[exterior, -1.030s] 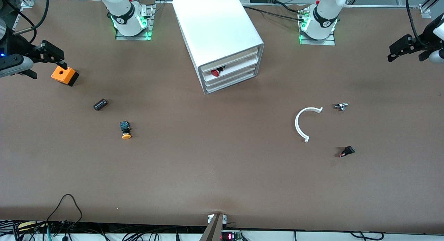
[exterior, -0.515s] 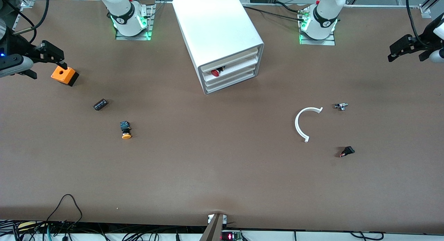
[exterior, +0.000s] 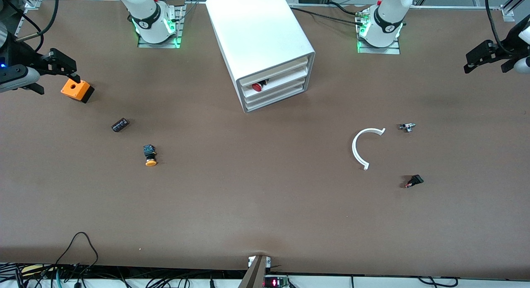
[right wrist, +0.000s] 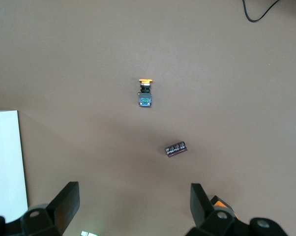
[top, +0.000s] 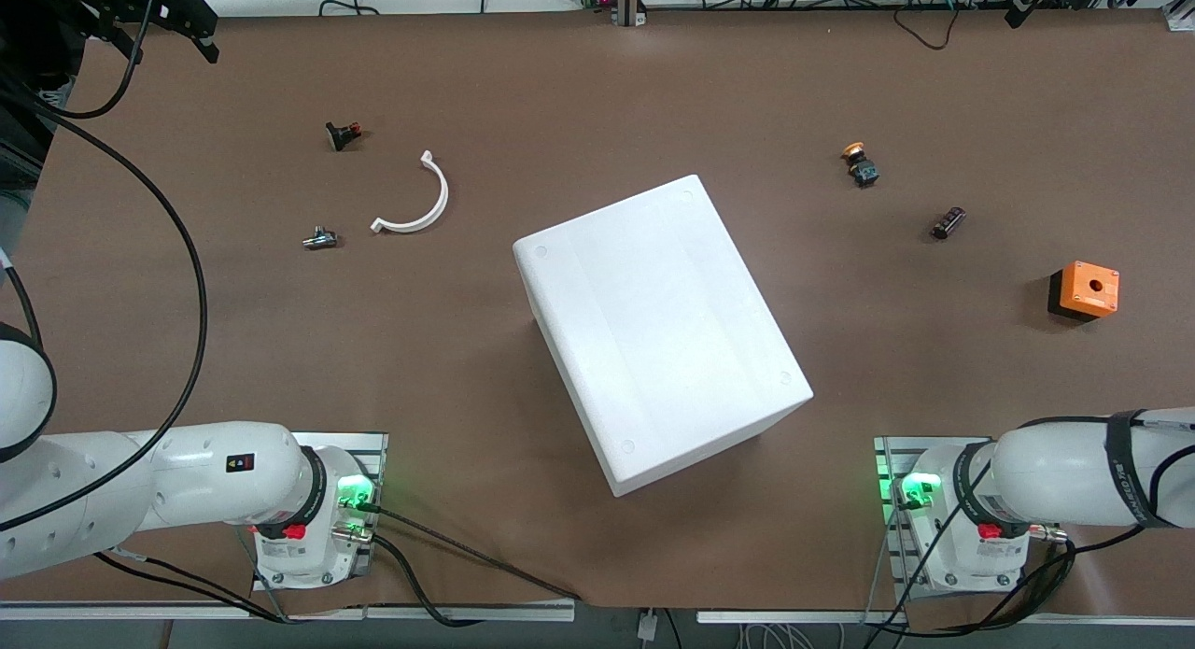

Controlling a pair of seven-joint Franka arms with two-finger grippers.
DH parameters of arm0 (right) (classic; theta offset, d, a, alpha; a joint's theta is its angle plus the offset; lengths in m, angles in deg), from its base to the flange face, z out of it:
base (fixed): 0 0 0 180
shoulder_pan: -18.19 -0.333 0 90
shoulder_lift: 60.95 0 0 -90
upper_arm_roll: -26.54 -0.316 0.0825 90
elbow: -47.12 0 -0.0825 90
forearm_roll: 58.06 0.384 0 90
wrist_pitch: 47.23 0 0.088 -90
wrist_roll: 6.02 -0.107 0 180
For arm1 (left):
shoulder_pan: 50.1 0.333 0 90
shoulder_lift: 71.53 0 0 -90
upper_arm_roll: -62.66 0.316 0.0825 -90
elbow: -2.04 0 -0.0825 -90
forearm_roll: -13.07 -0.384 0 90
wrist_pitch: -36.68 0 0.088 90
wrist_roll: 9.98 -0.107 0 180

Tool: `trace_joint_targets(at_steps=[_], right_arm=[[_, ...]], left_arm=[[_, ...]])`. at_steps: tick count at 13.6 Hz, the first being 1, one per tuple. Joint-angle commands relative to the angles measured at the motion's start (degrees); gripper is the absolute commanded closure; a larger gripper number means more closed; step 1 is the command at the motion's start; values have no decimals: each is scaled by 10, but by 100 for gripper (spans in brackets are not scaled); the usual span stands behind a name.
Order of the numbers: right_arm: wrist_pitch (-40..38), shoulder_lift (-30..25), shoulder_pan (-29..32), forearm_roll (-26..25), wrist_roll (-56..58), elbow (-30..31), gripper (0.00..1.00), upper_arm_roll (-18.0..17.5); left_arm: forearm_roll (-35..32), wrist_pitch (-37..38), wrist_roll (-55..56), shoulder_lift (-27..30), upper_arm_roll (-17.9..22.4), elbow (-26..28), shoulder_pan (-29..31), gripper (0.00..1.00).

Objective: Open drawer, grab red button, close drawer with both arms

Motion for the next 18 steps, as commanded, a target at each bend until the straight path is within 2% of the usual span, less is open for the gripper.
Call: trace_joint_targets(at_steps=[1, 3, 7, 11, 12, 14, 16, 18], right_arm=[[-13, 8, 8, -4, 8, -18, 0, -7], [-12, 8, 8, -4, 8, -18, 0, -7], [-13, 8, 8, -4, 4, -18, 0, -7], [-12, 16, 10, -3, 8, -18, 0, -6], [-13, 19, 10, -4, 8, -18, 0, -5], [-15, 22, 8, -5, 8, -15, 0, -6], [-14, 31, 8, 7, 6, -12, 0, -6], [-13, 30, 8, 7, 7, -13, 0, -8]], left_arm=[[-3, -9, -31, 6, 1, 17, -4, 0], [20, -6, -36, -24, -12, 17, -17, 0], [80, -1, -37, -87, -70, 16, -21, 0], [151, 38, -40, -148, -99, 7, -25, 0], [156, 38, -42, -165, -118, 7, -29, 0], [193, 32, -40, -195, -147, 6, -30, 0], [261, 26, -43, -242, -150, 5, -34, 0], [287, -15, -66, -278, -170, 5, -51, 0]])
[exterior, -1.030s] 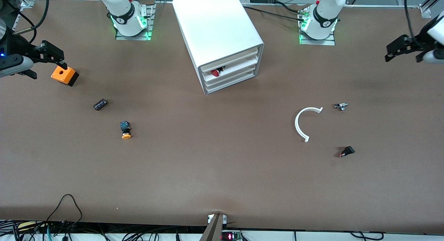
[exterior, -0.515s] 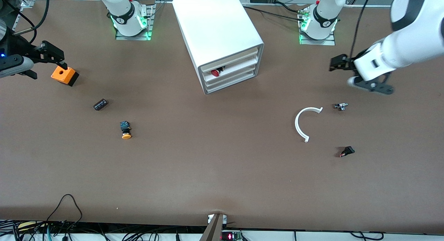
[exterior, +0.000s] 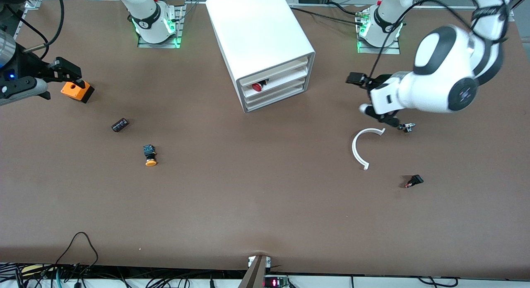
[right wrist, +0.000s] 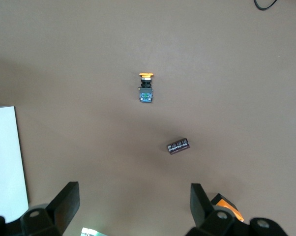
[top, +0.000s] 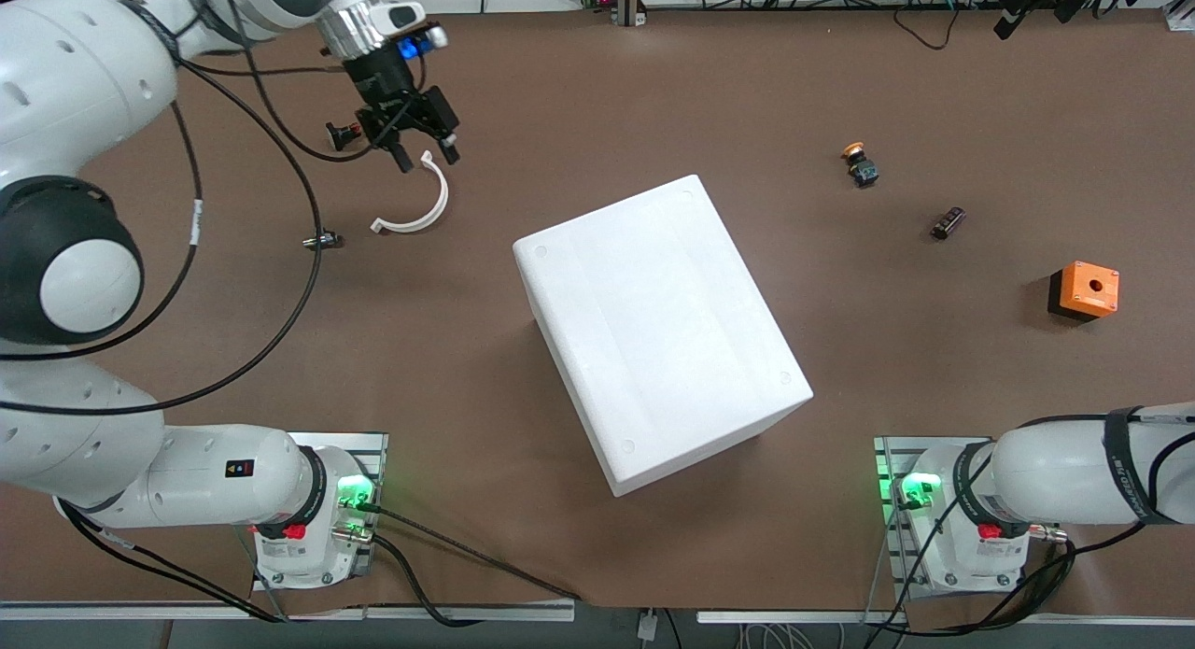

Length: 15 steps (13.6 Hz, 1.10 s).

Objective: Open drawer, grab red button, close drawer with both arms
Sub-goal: 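Reach the left gripper to the handle of the white drawer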

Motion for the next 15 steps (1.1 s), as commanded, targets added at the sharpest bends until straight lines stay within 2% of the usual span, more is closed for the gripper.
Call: trace_joint_targets(at_steps=[1, 3, 6, 8, 11, 15], right_arm=[[-11, 3, 6, 6, 7, -13, 0, -8], [-12, 3, 6, 8, 8, -14, 0, -8], [-13, 3, 6, 8, 8, -15, 0, -8], [-13, 4, 5, 8, 8, -14, 0, -8], [-13, 4, 4, 8, 8, -13, 0, -8], [-13, 5, 4, 8, 9, -12, 0, -8]], left_arm=[[26, -43, -39, -57, -26, -19, -16, 0], [52, -74, -49, -92, -40, -19, -23, 2], [126, -105, -124, -144, -40, -17, -38, 11], [167, -105, -187, -168, -40, -17, -48, 16], [224, -103, -290, -221, -42, -12, -51, 17], [291, -98, -355, -275, -50, 0, -60, 22]])
